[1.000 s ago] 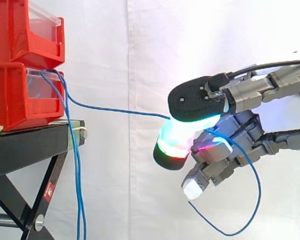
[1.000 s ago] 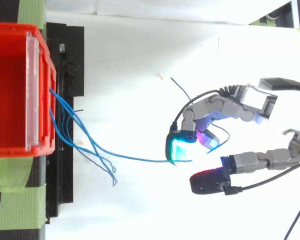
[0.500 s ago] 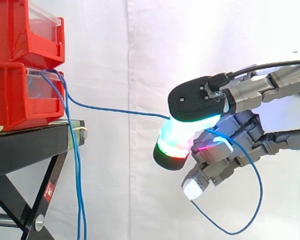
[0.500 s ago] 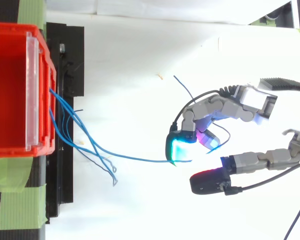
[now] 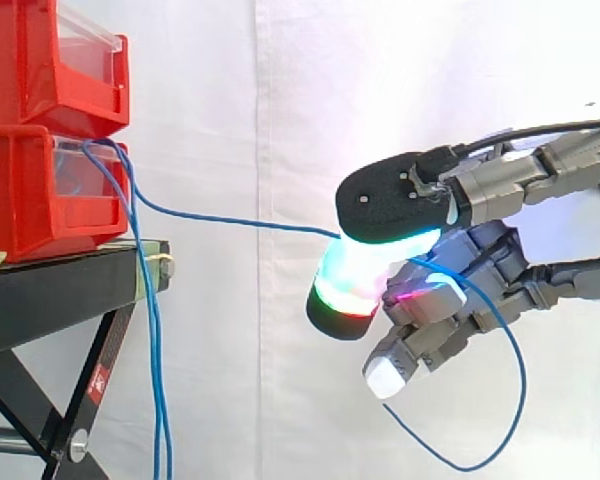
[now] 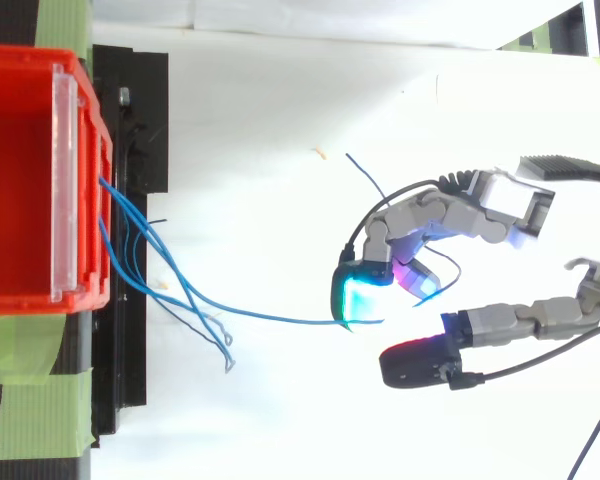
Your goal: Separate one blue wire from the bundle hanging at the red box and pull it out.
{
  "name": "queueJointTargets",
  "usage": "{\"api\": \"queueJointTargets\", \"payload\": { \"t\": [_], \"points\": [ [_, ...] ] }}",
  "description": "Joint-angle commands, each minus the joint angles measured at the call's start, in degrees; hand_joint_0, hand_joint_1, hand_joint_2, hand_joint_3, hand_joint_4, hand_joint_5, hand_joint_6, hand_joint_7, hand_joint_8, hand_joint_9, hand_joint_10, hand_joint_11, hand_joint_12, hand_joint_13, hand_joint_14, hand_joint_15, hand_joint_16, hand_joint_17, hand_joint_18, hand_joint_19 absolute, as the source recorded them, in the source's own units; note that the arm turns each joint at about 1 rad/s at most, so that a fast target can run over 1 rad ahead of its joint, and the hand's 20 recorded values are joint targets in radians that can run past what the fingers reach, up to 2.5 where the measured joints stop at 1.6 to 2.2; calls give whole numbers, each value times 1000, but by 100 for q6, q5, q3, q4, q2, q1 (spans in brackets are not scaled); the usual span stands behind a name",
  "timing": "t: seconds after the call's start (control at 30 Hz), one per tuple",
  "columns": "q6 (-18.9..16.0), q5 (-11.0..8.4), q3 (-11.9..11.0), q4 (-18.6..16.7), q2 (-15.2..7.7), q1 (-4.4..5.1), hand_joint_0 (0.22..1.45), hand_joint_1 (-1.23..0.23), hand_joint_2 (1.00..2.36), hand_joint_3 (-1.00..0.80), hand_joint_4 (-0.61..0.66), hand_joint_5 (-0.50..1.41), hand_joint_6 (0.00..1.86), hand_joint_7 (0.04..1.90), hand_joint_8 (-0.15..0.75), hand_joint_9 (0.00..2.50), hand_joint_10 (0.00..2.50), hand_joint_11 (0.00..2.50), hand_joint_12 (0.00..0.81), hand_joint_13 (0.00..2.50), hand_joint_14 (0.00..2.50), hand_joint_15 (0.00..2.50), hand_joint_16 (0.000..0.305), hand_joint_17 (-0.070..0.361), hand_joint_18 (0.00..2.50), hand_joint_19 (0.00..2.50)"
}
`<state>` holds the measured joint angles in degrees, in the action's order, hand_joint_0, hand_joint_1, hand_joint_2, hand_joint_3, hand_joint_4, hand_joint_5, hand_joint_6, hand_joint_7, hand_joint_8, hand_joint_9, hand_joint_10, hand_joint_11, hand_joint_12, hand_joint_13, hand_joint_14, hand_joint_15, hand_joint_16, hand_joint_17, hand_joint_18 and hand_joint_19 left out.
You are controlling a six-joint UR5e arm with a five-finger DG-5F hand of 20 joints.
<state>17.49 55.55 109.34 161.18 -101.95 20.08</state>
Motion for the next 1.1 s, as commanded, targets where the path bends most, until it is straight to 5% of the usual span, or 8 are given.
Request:
{"api": "queueJointTargets", "payload": {
  "t": [0.0,1.07],
  "points": [
    [0,0,0,-8,0,-4,607,-746,1025,30,-68,-146,781,1197,247,390,875,1896,328,411,17,532,42,94,364,600],
    [0,0,0,1,0,4,609,-746,1025,28,-68,-146,782,1192,244,376,892,1915,329,414,17,533,42,94,363,600]
  ]
}}
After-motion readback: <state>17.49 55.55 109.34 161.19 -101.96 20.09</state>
